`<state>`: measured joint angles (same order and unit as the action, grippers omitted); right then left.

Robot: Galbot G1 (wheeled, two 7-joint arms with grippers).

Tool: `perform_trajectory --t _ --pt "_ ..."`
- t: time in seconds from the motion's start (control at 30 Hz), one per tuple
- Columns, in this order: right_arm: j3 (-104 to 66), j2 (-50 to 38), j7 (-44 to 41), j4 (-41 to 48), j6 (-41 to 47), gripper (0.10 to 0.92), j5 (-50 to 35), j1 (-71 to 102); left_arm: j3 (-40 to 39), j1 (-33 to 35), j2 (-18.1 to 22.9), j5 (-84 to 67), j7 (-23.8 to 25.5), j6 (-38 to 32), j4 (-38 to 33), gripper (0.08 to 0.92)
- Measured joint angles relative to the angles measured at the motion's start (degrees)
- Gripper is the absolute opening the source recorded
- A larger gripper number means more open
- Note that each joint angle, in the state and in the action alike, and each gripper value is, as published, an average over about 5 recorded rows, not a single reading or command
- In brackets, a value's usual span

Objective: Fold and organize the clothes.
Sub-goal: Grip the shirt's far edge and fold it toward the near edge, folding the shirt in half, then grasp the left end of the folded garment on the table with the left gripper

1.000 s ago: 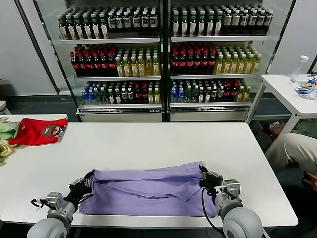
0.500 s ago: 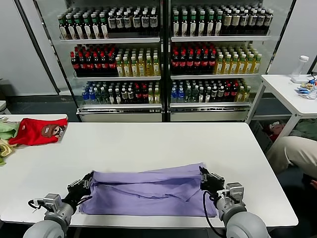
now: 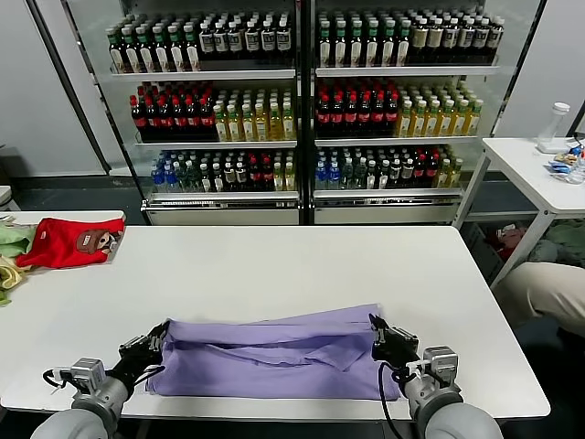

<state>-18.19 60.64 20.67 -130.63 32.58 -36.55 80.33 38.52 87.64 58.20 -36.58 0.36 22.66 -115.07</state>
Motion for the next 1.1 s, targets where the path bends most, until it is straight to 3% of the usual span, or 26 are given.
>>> perform_trajectory --t 0.27,0.43,0.8,1.1 --pt "0.57 -0.29 0.12 0.35 0.34 0.114 -0.06 1.49 1.29 1.23 0.05 -0.44 0.72 2.1 -0.68 0.088" --pt "1.33 -0.67 0.62 0.56 0.5 0.152 -0.45 3.3 1.38 1.64 0.5 1.08 0.49 4.48 -0.85 0.182" --pt "-0.51 -1.62 1.04 -1.73 0.53 0.463 -2.03 6.55 1.53 1.98 1.79 2.5 -2.45 6.27 -2.64 0.502" --pt "-2.28 -1.38 1.15 -3.52 0.53 0.714 -1.81 8.07 -0.89 1.43 4.43 0.76 -8.42 6.69 -3.0 0.757"
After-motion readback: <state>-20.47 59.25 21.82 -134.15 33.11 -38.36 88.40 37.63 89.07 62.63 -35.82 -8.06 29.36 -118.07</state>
